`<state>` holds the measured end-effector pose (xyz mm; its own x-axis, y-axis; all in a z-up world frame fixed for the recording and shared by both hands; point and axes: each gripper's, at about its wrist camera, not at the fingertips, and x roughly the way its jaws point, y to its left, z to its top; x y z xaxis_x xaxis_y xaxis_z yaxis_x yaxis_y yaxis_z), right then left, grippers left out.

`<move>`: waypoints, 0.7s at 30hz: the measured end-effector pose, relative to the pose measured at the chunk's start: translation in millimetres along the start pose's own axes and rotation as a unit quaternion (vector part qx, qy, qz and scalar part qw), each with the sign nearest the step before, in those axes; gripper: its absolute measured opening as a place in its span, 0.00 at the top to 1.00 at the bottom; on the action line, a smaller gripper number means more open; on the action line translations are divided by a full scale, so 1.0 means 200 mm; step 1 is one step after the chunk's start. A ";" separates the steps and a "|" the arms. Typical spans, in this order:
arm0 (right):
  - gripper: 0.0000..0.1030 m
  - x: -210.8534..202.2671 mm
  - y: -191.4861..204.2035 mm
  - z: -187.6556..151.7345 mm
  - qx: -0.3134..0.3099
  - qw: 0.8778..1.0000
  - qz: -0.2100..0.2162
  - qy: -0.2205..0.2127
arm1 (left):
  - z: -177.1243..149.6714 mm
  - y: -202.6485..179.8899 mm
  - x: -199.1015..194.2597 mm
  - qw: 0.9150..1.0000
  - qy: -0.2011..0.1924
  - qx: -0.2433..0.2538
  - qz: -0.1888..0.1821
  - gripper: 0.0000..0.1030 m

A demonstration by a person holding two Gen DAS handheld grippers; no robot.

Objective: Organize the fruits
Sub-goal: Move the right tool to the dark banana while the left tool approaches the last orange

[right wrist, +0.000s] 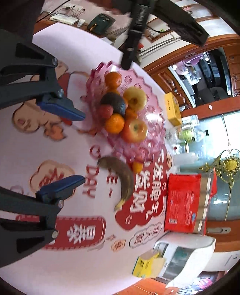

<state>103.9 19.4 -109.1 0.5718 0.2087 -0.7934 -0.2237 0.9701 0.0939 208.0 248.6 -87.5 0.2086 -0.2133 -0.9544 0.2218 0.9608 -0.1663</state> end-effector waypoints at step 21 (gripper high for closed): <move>0.40 0.12 -0.40 0.20 -0.227 0.973 -0.039 -0.016 | 0.84 -0.53 0.05 0.982 0.012 0.187 0.031 0.13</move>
<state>167.7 -48.4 -112.2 0.6241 0.1467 -0.7674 -0.4996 0.8301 -0.2476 346.6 115.3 -37.2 0.2118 -0.1481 -0.9660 0.5450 0.8384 -0.0091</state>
